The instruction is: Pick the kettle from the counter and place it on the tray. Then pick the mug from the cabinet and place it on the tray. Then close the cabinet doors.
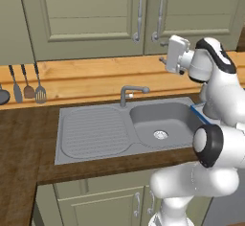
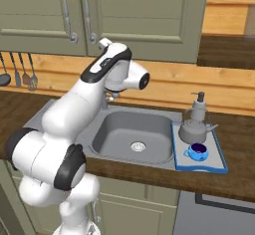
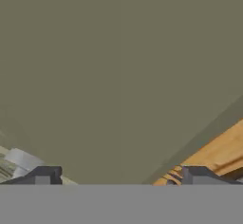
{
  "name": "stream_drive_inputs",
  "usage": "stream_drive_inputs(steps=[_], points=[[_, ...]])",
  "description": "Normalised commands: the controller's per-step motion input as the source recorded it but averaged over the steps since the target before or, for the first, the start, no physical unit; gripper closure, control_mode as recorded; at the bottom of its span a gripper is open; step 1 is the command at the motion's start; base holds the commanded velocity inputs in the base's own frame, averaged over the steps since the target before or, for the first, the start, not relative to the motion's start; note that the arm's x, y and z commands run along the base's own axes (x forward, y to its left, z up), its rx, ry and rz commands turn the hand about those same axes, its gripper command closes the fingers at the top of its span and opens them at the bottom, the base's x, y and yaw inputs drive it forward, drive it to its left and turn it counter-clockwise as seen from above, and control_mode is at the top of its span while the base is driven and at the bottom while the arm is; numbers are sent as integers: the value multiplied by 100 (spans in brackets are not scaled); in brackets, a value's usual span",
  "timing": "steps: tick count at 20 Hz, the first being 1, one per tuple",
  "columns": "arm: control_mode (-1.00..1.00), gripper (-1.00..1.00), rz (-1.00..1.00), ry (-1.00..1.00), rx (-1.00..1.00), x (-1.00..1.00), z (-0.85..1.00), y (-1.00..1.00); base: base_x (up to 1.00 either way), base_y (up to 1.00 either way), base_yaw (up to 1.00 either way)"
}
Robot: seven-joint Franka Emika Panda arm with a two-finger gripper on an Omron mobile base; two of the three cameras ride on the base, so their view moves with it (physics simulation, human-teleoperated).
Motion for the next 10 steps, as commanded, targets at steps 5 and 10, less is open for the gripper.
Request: stream_drive_inputs(steps=[5, 10], points=[[-100, -100, 0, 0, 0, 73, -24, 7, 0, 0, 0], [-100, -100, 0, 0, 0, 70, -24, 12, 0, 0, 0]])
